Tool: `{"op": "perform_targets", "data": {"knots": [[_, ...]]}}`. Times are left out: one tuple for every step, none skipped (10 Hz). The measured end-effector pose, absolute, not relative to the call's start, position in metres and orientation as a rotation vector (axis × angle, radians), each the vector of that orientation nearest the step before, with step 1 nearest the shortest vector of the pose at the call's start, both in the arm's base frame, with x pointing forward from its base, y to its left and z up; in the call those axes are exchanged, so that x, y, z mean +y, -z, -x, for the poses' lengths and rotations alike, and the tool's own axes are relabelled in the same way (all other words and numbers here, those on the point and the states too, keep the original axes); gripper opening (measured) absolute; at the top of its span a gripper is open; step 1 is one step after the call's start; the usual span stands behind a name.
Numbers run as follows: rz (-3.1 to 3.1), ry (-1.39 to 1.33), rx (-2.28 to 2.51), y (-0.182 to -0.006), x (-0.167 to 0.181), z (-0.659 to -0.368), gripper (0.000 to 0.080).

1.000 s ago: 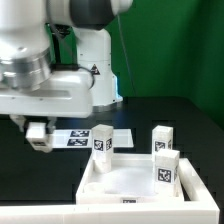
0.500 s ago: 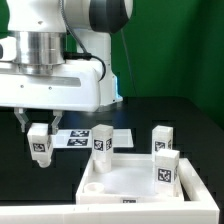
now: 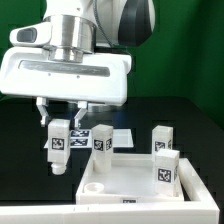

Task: Assemble square table

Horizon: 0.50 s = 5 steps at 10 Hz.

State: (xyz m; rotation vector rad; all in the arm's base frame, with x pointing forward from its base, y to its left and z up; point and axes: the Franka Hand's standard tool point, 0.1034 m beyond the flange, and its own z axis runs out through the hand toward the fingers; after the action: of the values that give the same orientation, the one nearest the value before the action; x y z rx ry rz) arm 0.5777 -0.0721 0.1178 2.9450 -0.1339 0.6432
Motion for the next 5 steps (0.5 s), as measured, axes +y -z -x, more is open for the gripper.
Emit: {"op": "perform_targets", "data": {"knots": [[-2.95,-0.632,-0.133,-0.117,-0.071,-0.578,0.0287],[-2.966,-0.623,-0.173,-0.117,-0.065,-0.58,0.0287],[-2.997,-0.618,-0.208,-0.123,-0.046,-0.592,0.0287],[-3.024,-0.628,-0.253,-0.129,-0.03,-0.605,0.0287],[-3.05,-0.617,-0.309,-0.134,-0.022,-0.615,0.0287]]}}
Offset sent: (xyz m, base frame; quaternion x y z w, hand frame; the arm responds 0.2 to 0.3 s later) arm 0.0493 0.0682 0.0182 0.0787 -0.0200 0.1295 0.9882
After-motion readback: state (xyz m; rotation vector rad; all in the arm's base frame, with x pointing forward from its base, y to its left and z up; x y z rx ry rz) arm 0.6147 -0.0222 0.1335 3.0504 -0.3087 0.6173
